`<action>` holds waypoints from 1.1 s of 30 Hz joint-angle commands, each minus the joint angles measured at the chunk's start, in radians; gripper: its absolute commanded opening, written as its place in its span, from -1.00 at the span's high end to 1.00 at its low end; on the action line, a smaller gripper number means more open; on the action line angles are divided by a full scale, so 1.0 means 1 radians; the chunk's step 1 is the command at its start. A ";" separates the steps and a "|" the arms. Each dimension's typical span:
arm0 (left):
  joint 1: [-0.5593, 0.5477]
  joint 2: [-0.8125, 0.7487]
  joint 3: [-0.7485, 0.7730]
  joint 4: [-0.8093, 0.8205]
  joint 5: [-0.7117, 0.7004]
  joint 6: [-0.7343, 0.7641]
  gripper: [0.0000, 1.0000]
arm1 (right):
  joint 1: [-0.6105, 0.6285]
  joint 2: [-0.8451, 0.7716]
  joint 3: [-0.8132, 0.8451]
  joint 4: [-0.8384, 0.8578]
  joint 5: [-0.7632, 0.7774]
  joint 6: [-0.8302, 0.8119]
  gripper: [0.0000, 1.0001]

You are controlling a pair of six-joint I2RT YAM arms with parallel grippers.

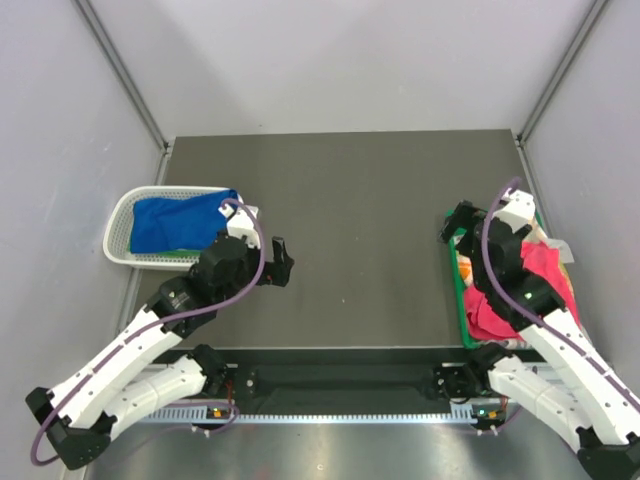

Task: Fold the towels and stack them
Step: Grab crumpled towel

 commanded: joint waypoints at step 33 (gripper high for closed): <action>-0.003 0.024 -0.024 -0.018 0.062 -0.023 -0.98 | -0.671 0.459 -0.101 -0.192 0.097 0.398 -0.63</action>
